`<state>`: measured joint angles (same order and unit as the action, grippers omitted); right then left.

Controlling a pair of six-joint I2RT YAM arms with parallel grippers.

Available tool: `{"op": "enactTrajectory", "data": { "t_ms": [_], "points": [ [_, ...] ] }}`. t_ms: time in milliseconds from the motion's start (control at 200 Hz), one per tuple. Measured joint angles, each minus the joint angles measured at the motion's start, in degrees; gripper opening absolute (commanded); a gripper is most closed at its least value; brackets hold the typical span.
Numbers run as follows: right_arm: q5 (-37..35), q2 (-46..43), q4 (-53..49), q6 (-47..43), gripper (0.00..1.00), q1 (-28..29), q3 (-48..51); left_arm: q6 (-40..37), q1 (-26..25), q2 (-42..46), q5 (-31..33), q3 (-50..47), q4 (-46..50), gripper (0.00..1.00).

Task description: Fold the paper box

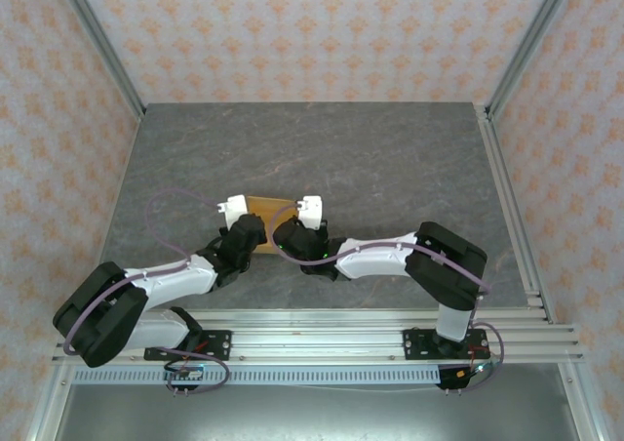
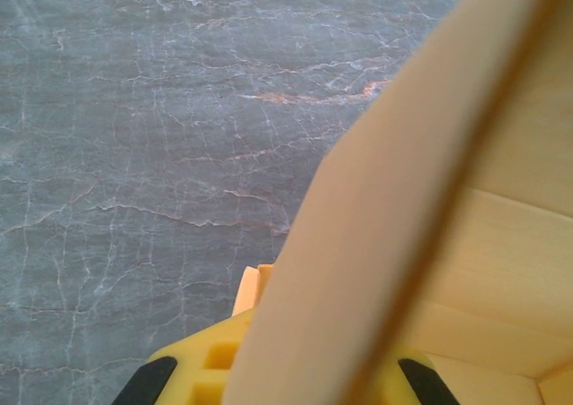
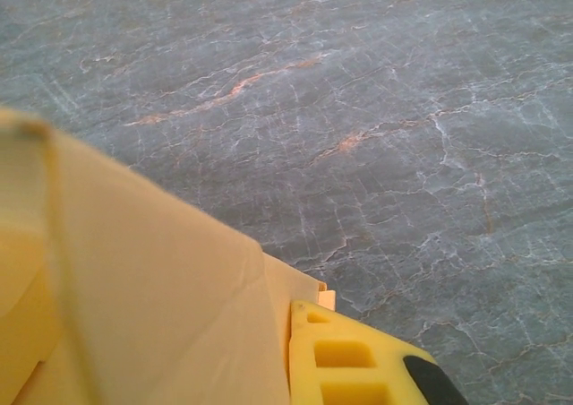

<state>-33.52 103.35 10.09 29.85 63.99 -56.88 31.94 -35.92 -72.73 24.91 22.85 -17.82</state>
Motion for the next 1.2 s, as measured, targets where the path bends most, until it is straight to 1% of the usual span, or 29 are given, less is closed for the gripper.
{"op": "enactTrajectory", "data": {
  "t_ms": [50,155,450,641,756,846,931,971,1081,1201],
  "points": [
    [-0.3,-0.1,0.0,-0.1,0.01,-0.4,0.2,0.4,-0.9,-0.2,0.6,0.0,-0.1,0.00],
    [-0.1,-0.9,0.0,-0.8,0.00,-1.9,1.0,1.3,-2.8,-2.0,1.8,0.3,-1.5,0.00],
    [1.0,-5.2,-0.6,-3.4,0.00,-7.1,5.6,4.5,-7.6,-12.7,5.0,8.1,-4.0,0.00],
    [1.5,-7.0,-0.4,-3.5,0.00,-7.9,7.6,5.7,-8.5,-15.7,5.9,10.9,-3.7,0.00],
    [1.5,-7.3,2.3,-3.0,0.00,-7.9,9.5,6.4,-8.6,-15.9,6.1,11.0,-3.7,0.00],
    [1.5,-8.0,6.2,-2.8,0.00,-7.9,12.4,6.6,-8.8,-15.9,5.7,11.0,-3.7,0.09],
    [1.3,-8.1,9.0,-2.8,0.00,-7.9,14.1,6.8,-9.1,-15.5,5.3,10.8,-3.4,0.14],
    [1.3,-8.1,9.7,-2.9,0.00,-7.9,14.5,7.0,-9.1,-14.9,4.9,10.5,-3.0,0.15],
    [1.0,-7.6,10.7,-2.9,0.00,-7.9,14.6,7.2,-9.1,-12.9,3.0,9.5,-1.6,0.25],
    [0.2,-7.0,11.7,-2.9,0.00,-7.9,14.6,7.6,-9.0,-11.4,0.9,8.7,-0.2,0.33]
  ]
}}
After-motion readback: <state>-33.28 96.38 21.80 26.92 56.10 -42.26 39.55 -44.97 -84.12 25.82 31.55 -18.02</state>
